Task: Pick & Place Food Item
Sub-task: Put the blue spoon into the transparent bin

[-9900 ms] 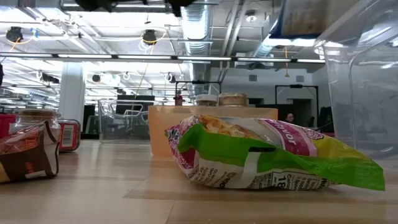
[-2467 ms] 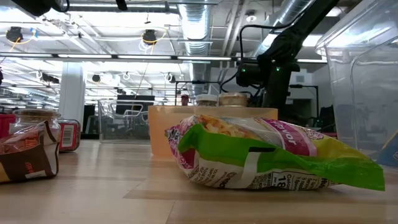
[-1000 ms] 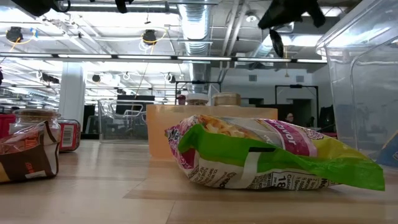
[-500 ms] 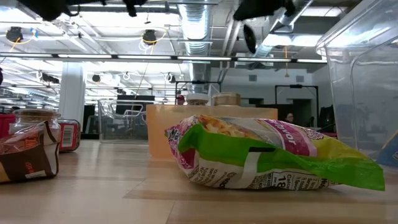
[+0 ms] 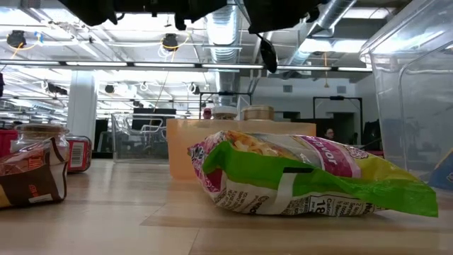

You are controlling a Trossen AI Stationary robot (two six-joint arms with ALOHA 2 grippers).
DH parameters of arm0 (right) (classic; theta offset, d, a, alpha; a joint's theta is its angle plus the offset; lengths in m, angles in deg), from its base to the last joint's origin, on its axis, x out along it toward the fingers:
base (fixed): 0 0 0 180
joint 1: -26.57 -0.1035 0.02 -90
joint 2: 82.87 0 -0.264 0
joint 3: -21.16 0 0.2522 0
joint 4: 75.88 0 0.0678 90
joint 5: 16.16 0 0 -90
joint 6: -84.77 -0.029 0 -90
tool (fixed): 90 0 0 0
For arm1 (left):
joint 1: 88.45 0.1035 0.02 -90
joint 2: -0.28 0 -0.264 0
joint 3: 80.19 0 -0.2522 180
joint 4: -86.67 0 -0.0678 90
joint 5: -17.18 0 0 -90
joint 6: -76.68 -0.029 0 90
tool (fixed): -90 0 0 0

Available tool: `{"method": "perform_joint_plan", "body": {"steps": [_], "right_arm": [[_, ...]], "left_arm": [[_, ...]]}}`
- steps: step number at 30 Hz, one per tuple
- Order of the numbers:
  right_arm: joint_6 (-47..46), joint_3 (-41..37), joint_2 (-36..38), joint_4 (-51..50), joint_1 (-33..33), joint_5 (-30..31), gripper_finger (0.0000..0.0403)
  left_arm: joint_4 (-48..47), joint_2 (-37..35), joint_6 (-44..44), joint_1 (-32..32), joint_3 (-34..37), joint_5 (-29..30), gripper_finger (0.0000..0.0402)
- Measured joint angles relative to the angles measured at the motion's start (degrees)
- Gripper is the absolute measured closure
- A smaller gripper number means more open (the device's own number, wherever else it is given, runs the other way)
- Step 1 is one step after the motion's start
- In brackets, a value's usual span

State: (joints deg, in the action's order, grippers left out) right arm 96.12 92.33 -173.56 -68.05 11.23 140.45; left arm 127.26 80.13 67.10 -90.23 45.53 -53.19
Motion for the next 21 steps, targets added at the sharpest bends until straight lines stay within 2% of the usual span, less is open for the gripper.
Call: {"method": "perform_joint_plan", "body": {"steps": [7, 14, 17, 21], "right_arm": [[6.58, 0.41, -4.07, 9.35, -0.02, 0.35, 0.0399], [11.52, 3.94, -9.46, 11.21, -0.02, 0.58, 0.0399], [11.79, 4.42, -10.06, 10.81, -0.02, 1.92, 0.0399], [11.76, 4.5, -9.81, 10.98, -0.13, 2.84, 0.0399]], "left_arm": [[0.13, 0.15, 3.84, 1.42, -0.05, -0.08, 0.0234], [0.09, 0.15, 4.04, 1.56, -0.06, -0.75, 0.0235], [0.11, 0.15, 4.04, 1.56, -0.05, -0.78, 0.0249], [0.13, 0.15, 4.01, 1.56, -0.06, -0.05, 0.0288]]}}
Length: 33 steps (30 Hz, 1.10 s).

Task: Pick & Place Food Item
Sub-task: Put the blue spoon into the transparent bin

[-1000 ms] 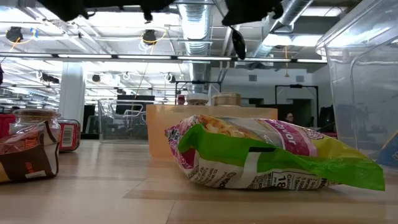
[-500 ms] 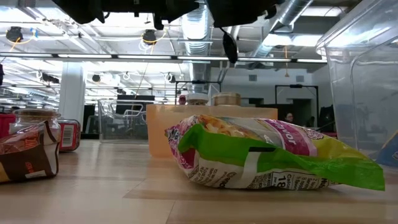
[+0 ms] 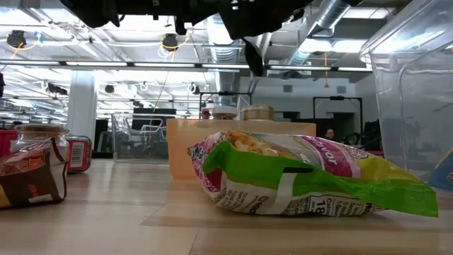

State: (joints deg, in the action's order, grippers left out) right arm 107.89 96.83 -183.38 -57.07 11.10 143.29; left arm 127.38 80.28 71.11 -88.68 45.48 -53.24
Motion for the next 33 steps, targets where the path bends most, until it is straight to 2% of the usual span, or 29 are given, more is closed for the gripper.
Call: {"method": "perform_joint_plan", "body": {"steps": [6, 19, 22, 27, 33], "right_arm": [[0.0, 0.0, 0.34, -0.13, -0.22, 0.28, 0.0398], [-0.79, -0.22, 0.32, -0.73, -0.33, 0.32, 0.034], [-0.04, -0.22, 0.32, -0.83, -0.31, 2.0, 0.0332], [3.96, -0.26, 0.32, -0.83, -1.12, 5.88, 0.0322], [7.49, -0.26, 0.32, -0.85, -1.84, 9.08, 0.032]], "left_arm": [[-0.07, -0.02, -1.51, -0.11, 0.01, 0.81, 0.0387], [-0.08, -0.02, -4.82, -0.19, 0.01, 2.31, 0.0399], [-0.16, -0.02, -6.34, -0.21, 0.01, 3.19, 0.04], [-0.4, -0.02, -12.84, -0.15, 0.01, 9.04, 0.04], [-2.07, -0.1, -24.4, -0.15, 0.02, 19.64, 0.04]]}}
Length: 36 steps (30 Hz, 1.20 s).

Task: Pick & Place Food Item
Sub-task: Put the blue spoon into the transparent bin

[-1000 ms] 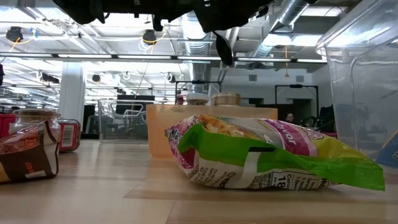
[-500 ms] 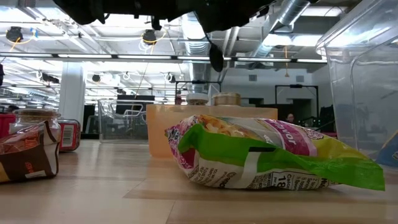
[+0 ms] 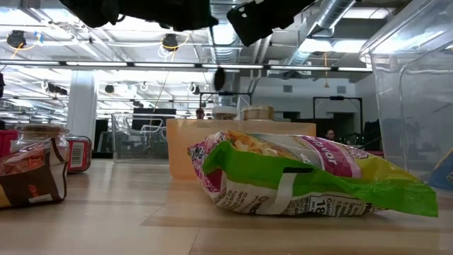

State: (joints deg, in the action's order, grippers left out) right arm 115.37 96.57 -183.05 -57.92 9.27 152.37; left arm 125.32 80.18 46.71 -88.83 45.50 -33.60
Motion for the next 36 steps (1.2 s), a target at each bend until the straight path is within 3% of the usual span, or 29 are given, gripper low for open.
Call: {"method": "perform_joint_plan", "body": {"steps": [6, 13, 18, 23, 36], "right_arm": [[2.49, 0.0, 0.0, -0.2, 0.08, 4.29, 0.0321], [2.87, -0.04, 0.0, -1.44, 0.07, 5.56, 0.0321], [3.39, -0.04, 0.0, -1.39, 0.07, 5.77, 0.0321], [4.12, -0.04, 0.0, -1.36, 0.09, 7.01, 0.0321], [4.12, -0.04, 0.0, -1.36, 0.19, 7.05, 0.0321]], "left_arm": [[-1.44, -1.0, -11.8, 0.9, 0.26, 13.12, 0.04], [-8.4, -2.41, -16.83, 6.51, 3.06, 12.85, 0.04], [-15.62, -4.58, -14.46, 13.75, 7.06, 0.94, 0.04], [-15.62, -7.6, -10.29, 21.05, 10.15, -10.74, 0.0399], [-17.08, -11.66, -3.08, 32.05, 15.71, -26.21, 0.0399]]}}
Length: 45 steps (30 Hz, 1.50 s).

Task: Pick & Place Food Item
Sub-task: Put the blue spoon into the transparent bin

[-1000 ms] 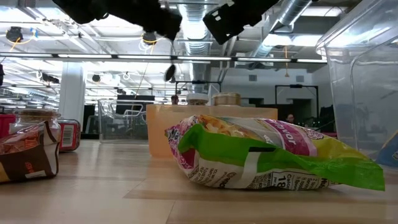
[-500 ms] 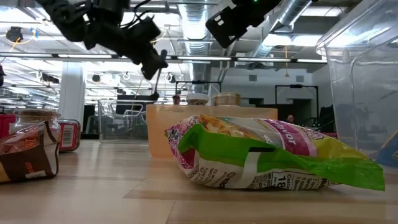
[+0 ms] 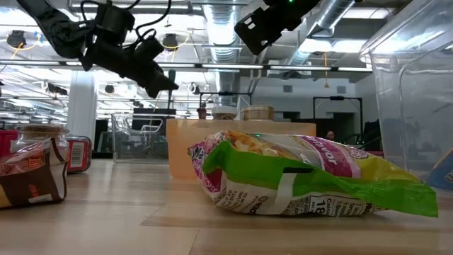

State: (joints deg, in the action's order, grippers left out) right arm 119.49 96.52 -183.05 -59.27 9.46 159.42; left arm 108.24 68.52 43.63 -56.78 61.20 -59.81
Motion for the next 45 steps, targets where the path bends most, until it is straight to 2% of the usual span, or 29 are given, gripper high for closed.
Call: {"method": "perform_joint_plan", "body": {"steps": [11, 16, 20, 26, 33, 39, 45], "right_arm": [[-0.18, 0.0, 0.0, 0.0, 0.4, -0.03, 0.0321], [-0.2, 0.0, 0.0, 0.0, 0.4, -0.1, 0.0321], [-0.22, 0.0, 0.0, 0.0, 0.39, -0.15, 0.0321], [-0.22, 0.0, 0.0, 0.04, 0.38, -0.17, 0.0321], [-0.22, 0.0, 0.0, 0.03, 0.38, -0.17, 0.0321], [-0.22, 0.0, 0.0, 0.04, 0.38, -0.19, 0.0321], [-0.22, 0.0, 0.0, 0.04, 0.38, -0.2, 0.0321]], "left_arm": [[-5.96, 0.0, 1.57, 4.1, 0.0, 0.49, 0.0399], [-7.36, 0.0, 3.69, 6.15, 0.0, -4.32, 0.0399], [-8.32, 0.71, 3.77, 6.78, 0.0, -4.67, 0.0399], [-7.9, 4.78, 3.33, 8.04, 0.0, -5.98, 0.0399], [-2.53, 10.81, 0.42, 8.24, -0.11, -5.96, 0.0398], [-2.72, 11.82, 1.87, 8.02, -0.09, -6.13, 0.0382], [-3.24, 11.67, 3.81, 8.01, 0.02, -6.02, 0.0345]]}}
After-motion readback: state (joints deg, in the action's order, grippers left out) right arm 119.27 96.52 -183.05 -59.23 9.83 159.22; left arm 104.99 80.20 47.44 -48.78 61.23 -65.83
